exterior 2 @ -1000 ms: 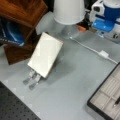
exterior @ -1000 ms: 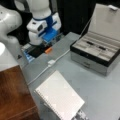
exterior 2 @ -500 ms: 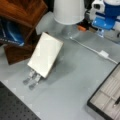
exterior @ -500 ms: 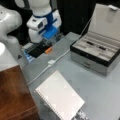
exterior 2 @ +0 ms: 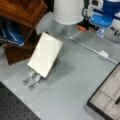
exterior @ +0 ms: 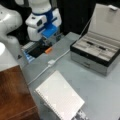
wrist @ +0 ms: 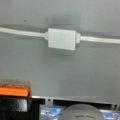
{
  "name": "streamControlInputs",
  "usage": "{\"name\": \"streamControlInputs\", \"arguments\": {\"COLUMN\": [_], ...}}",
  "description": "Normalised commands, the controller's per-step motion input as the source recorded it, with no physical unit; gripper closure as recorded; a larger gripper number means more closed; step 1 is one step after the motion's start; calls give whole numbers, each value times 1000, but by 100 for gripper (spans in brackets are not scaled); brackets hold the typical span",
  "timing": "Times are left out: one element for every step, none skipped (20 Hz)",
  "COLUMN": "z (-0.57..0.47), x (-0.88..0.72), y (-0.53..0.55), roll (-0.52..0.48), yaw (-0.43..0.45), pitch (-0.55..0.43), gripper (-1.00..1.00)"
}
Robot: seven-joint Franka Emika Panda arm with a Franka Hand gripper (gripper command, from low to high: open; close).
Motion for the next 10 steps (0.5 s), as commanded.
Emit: {"name": "streamControlInputs", "arguments": {"z": [291, 280, 276, 285, 300, 308, 326, 340, 345, 337], "x": [418, 414, 418, 428, 439, 444, 449, 460, 477, 504], "y": [-159, -148, -140, -126, -111, -105, -94, -87, -88, -94], "roll": [-140, -137, -137, -141, -144, -142, -140, -141, -142, -137], "yaw": [93, 100, 113, 124, 130, 131, 132, 133, 137, 142], "pitch": [285, 291, 295, 303, 312, 315, 321, 324, 321, 313], "gripper": [-100, -100, -100, -100, -100, -100, -100, -100, -100, -100]}}
